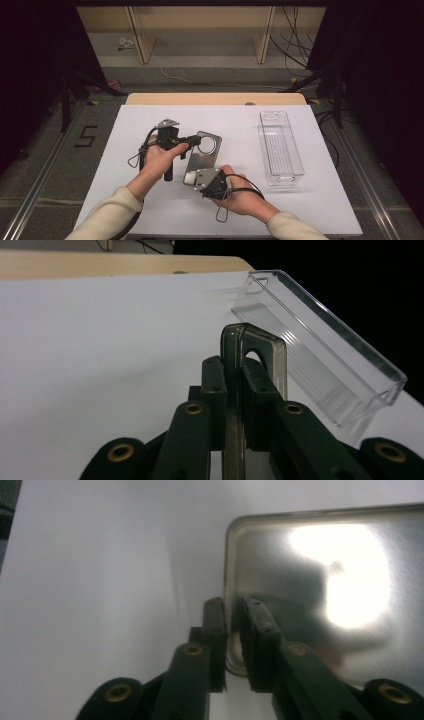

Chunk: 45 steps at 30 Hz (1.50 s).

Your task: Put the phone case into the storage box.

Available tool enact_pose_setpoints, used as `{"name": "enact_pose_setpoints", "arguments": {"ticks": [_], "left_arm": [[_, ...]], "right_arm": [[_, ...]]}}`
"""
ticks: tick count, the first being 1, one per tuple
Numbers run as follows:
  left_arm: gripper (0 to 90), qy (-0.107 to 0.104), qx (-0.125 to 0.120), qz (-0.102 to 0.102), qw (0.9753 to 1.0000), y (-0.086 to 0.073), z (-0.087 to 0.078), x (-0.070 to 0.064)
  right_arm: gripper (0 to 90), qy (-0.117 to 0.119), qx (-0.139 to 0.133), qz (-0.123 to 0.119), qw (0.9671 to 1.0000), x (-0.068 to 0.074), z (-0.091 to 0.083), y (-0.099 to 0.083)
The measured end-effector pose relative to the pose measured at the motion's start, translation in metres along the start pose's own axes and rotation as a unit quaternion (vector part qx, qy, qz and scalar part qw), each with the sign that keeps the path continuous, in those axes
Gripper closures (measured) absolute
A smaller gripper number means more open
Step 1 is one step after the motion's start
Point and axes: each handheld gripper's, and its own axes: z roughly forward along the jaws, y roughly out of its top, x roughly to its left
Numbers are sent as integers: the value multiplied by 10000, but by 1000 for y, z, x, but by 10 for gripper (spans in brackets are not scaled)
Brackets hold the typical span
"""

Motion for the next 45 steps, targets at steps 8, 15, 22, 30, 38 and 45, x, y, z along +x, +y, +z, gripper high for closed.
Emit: {"name": "enact_pose_setpoints", "arguments": {"ticks": [8, 15, 22, 30, 38, 45], "left_arm": [[815, -114, -308, 74, 9994, -6, -6, 7], [815, -110, -629, 203, 9978, -12, -16, 11], [814, -93, -822, 264, 9962, -20, -25, 18], [814, -67, -967, 295, 9948, -27, -31, 23], [814, -117, -1095, 356, 9933, -26, -34, 21], [814, -168, -1118, 392, 9928, -28, -34, 18]], "right_arm": [[484, -342, -474, 296, 9979, -6, -4, -1], [364, -385, -757, 577, 9947, -9, -5, -1], [319, -443, -909, 839, 9913, -12, -6, -2], [276, -619, -1123, 1119, 9854, -17, -10, -4], [259, -882, -1300, 1485, 9764, -24, -17, -9], [269, -1105, -1360, 1820, 9676, -32, -21, -13]]}}
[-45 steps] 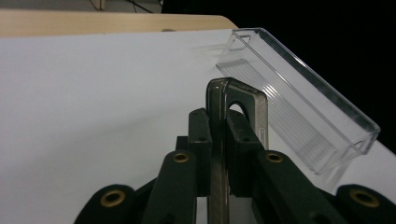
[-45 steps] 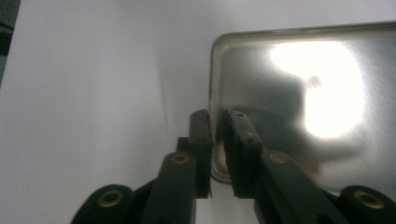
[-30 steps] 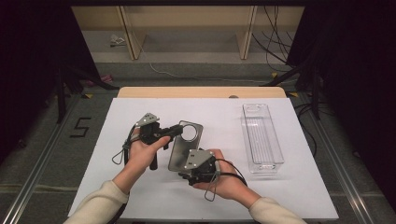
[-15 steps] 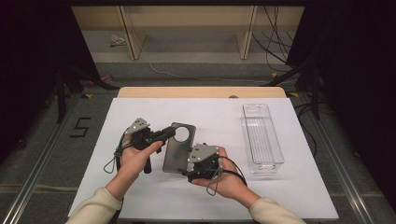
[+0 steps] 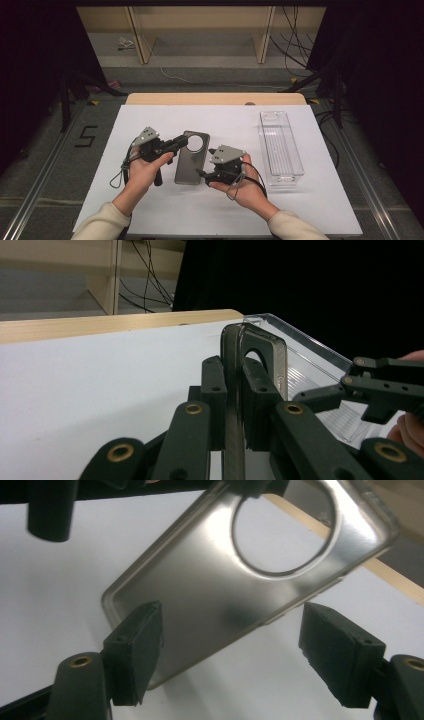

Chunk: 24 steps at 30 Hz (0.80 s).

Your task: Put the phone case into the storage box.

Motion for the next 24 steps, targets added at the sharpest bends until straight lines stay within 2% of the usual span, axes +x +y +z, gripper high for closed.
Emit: {"name": "enact_pose_setpoints", "arguments": {"ticks": [3, 11, 14, 24], "left_arm": [[814, -18, -32, 3, 10000, 0, 0, -1], [814, -29, -37, 28, 10000, 0, 1, -2], [814, -46, -57, 76, 9999, 0, 2, -4], [814, -104, -40, 129, 9999, 0, 5, -9]], "right_arm": [[278, -122, -21, 126, 9998, -5, -1, 0], [345, -257, -140, 397, 9988, -19, -3, 2], [397, -227, -125, 523, 9983, -24, -2, 4], [487, -269, -206, 751, 9966, -34, -1, 7]]}}
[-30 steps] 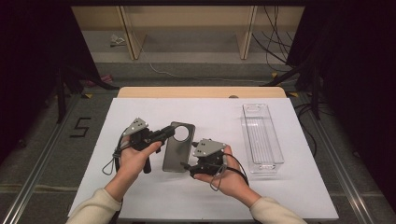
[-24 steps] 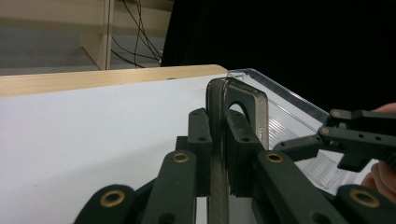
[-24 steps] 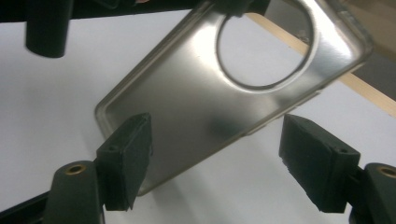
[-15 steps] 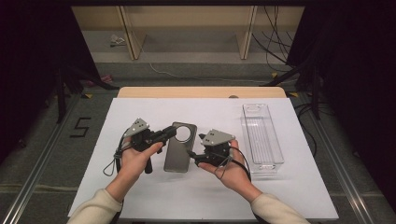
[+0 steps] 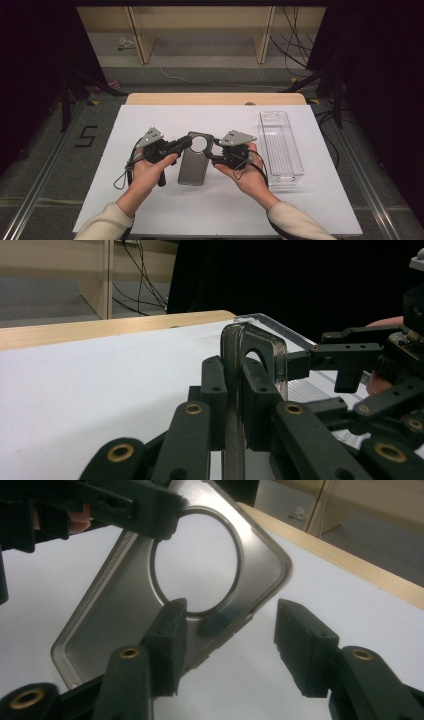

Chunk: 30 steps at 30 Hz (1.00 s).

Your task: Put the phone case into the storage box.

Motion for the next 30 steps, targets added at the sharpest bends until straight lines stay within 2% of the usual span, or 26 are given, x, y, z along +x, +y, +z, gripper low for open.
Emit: {"name": "enact_pose_setpoints", "arguments": {"ticks": [10, 19, 30], "left_arm": [[815, 0, -41, 61, 10000, 0, 0, -1], [814, 11, -43, 77, 10000, 0, 1, -2], [814, 57, -135, 116, 9998, 0, 2, -5]], "right_arm": [[552, 29, -78, 322, 9994, -5, 0, 4], [643, 14, -121, 471, 9988, -7, -2, 8], [744, -70, -243, 799, 9965, -10, -9, 9]]}}
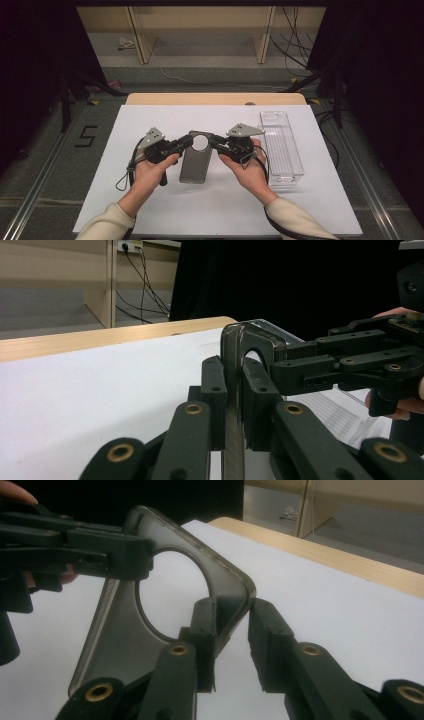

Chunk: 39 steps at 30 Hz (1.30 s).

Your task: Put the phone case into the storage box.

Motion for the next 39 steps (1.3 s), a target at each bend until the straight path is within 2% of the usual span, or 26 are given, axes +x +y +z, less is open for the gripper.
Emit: {"name": "enact_pose_setpoints", "arguments": {"ticks": [10, 17, 24, 31, 32, 35, 37, 39], "left_arm": [[812, 29, 22, 73, 10000, -3, 4, -4], [807, 81, 113, 121, 9998, -5, 6, -6], [805, 136, 144, 209, 9996, -4, 8, -9], [780, 152, 114, 274, 9994, -3, 8, -11], [764, 150, 122, 399, 9990, -1, 8, -13], [674, 145, 164, 555, 9982, 1, 8, -15], [555, 237, 209, 674, 9972, 4, 7, -18], [486, 194, 233, 709, 9970, 6, 6, -21]], "right_arm": [[806, -123, -118, 245, 9996, -2, -5, 2], [844, -219, -197, 307, 9991, -3, -10, 5], [847, -303, -254, 366, 9985, -2, -12, 7], [853, -287, -310, 432, 9982, -3, -14, 9], [854, -274, -317, 452, 9981, -3, -15, 10], [862, -284, -362, 451, 9979, -3, -16, 11], [868, -293, -359, 451, 9979, -3, -16, 12], [879, -293, -349, 461, 9979, -4, -16, 12]]}}
